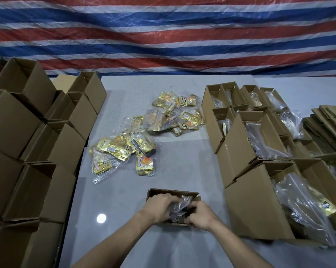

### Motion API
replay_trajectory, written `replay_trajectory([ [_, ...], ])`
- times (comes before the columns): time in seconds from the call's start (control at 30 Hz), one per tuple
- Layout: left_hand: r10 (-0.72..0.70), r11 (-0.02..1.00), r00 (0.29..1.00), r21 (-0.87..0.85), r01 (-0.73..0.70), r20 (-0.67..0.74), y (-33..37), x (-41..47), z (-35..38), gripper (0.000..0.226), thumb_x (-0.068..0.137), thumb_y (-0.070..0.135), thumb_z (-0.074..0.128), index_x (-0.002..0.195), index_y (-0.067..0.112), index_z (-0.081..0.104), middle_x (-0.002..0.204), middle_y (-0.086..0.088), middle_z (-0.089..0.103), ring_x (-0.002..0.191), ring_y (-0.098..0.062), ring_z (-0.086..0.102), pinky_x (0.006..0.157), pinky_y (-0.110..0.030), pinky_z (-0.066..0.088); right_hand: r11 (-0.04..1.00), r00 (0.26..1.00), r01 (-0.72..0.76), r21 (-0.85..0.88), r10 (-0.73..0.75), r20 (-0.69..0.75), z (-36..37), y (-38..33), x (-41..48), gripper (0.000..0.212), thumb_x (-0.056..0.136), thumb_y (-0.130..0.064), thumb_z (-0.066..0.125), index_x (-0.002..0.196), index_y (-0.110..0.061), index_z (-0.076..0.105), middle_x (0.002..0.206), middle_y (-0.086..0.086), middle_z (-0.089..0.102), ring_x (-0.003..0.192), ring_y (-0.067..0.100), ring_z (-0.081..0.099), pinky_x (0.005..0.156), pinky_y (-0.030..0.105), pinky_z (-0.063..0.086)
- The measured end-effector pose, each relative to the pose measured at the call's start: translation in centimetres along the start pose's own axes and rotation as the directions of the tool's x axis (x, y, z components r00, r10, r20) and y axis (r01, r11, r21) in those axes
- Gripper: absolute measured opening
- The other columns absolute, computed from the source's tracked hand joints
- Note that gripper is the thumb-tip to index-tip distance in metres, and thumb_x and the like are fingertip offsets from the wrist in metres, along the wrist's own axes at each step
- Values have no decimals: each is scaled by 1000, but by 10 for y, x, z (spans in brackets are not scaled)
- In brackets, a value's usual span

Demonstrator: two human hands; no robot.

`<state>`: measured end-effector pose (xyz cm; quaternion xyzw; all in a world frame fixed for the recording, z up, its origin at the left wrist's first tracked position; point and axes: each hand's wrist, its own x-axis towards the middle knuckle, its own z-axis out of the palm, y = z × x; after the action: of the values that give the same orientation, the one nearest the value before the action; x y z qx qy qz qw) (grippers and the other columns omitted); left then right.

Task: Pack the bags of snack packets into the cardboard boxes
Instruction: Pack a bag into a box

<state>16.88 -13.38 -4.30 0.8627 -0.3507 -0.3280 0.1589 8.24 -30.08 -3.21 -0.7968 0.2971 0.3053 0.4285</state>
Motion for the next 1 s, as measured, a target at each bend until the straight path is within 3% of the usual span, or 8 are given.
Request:
replay_trajectory([
  [0.17,-151,963,983,-208,169,103,0,7,-8,36,80,50,49,107,40,70,117,10,69,111,-17,61,96,-36,49,995,997,-46,90,51,-64,1,-4,-3,35,80,-47,62,74,-14,72,57,-11,64,59,7,59,55,21,47],
  [0.23,-152,958,984,-231,170,92,1,9,-9,28,90,35,49,107,36,71,112,6,71,106,-19,63,93,-36,50,997,991,-50,51,56,-119,4,-5,-1,51,88,-58,56,57,-19,64,46,-12,56,55,6,57,53,23,43],
  [0.33,-146,981,987,-116,153,68,-1,11,0,33,96,21,45,119,35,64,117,2,68,107,-23,62,91,-37,50,997,974,-64,-33,55,-220,14,-5,6,54,92,-52,57,52,-15,55,55,-8,57,69,18,61,61,27,42],
  [0.53,-41,932,998,358,59,-55,7,8,4,39,93,19,57,132,22,53,125,-5,59,119,-28,54,97,-38,38,987,948,-117,-115,76,-308,23,-6,6,33,80,-43,71,63,-18,57,90,4,72,94,26,67,71,28,49],
  [0.67,87,932,989,359,-39,-118,-6,-20,-5,24,97,20,47,112,15,65,117,-3,57,109,-26,51,88,-36,39,983,955,-100,-156,51,-292,22,-10,4,30,73,-40,77,69,-21,54,97,5,68,93,26,66,72,28,49],
  [0.73,24,919,999,395,-9,-32,-15,-29,-6,22,94,13,46,104,11,65,117,-6,62,107,-29,55,85,-39,43,977,960,-95,-192,39,-276,22,-10,4,31,71,-41,78,77,-23,54,104,5,60,94,25,63,72,28,46],
  [0.9,-118,918,990,388,78,82,2,-27,-2,26,96,19,47,114,7,62,121,-19,63,111,-38,60,90,-42,47,922,947,-149,-356,30,-319,27,-10,6,44,77,-41,73,112,-19,57,120,5,52,114,28,57,86,32,47],
  [1.0,-185,951,980,264,161,69,13,-20,1,30,96,17,42,117,6,60,125,-21,60,112,-40,60,89,-42,47,905,936,-155,-396,6,-352,25,-12,5,34,81,-35,68,111,-22,60,119,5,51,115,28,55,87,34,48],
])
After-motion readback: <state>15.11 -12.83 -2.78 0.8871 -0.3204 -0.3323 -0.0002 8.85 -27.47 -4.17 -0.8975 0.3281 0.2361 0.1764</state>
